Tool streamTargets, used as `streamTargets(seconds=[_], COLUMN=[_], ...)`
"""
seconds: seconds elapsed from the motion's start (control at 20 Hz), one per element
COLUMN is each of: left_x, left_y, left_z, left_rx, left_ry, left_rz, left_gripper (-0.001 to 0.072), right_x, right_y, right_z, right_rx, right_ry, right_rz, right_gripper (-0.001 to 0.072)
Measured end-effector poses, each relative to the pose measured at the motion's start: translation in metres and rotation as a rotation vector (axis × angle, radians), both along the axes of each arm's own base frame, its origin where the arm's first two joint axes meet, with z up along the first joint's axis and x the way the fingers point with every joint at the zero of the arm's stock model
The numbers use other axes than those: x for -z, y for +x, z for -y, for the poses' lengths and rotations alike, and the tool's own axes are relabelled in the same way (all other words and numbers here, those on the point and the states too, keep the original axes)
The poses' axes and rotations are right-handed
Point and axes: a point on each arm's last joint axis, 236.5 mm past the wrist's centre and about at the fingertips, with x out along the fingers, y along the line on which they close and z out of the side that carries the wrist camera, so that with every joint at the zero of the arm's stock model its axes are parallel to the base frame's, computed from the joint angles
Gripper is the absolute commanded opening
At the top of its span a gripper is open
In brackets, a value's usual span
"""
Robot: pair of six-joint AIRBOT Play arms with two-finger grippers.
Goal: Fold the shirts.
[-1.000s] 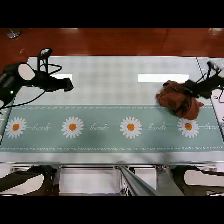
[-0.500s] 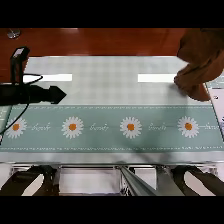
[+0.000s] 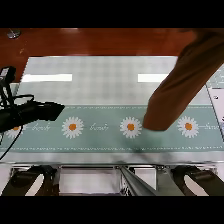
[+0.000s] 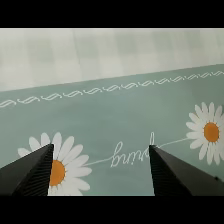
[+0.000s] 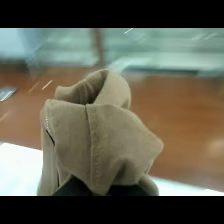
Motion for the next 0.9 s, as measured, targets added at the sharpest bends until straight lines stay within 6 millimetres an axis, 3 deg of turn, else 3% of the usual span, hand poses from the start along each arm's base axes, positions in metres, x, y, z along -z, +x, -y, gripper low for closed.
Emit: streamTargets(seconds=[0.1,0.2,0.35,0.45,0.5,0.55,0.6,0.7,0.8,0.9], left_x=[-0.003,-0.004,0.000,0.005,0.008,0.013,0.019,0.033,0.050,0.064], left_y=[0.006,0.012,0.017,0.020,0.021,0.022,0.021,0.019,0.013,0.006], left_z=[-0.001,-0.002,-0.003,-0.003,-0.003,-0.003,-0.002,0.002,0.006,0.005], left_rx=[-0.020,-0.034,-0.059,-0.067,-0.071,-0.075,-0.074,-0.060,-0.030,-0.001], left_ry=[-0.011,-0.018,-0.033,-0.036,-0.038,-0.040,-0.041,-0.038,-0.022,0.000], left_rz=[0.022,0.037,0.022,0.005,-0.009,-0.029,-0.055,-0.111,-0.186,-0.244], left_gripper=[0.0702,0.0703,0.0702,0.0702,0.0703,0.0703,0.0703,0.0703,0.0702,0.0702], right_x=[0.048,0.112,0.226,0.294,0.320,0.346,0.363,0.383,0.377,0.348], right_y=[0.001,0.003,0.002,-0.011,-0.019,-0.027,-0.033,-0.032,-0.015,0.016], right_z=[-0.048,-0.099,-0.166,-0.206,-0.225,-0.242,-0.256,-0.265,-0.252,-0.212], right_rx=[-0.137,-0.252,-0.328,-0.356,-0.369,-0.377,-0.383,-0.370,-0.339,-0.283], right_ry=[-0.029,-0.041,-0.025,-0.004,0.014,0.032,0.059,0.087,0.138,0.202], right_rz=[-0.124,-0.265,-0.502,-0.661,-0.730,-0.795,-0.843,-0.901,-0.922,-0.896], right_gripper=[0.0031,0.0031,0.0031,0.0045,0.0310,0.0647,0.0626,0.0626,0.0626,0.0625])
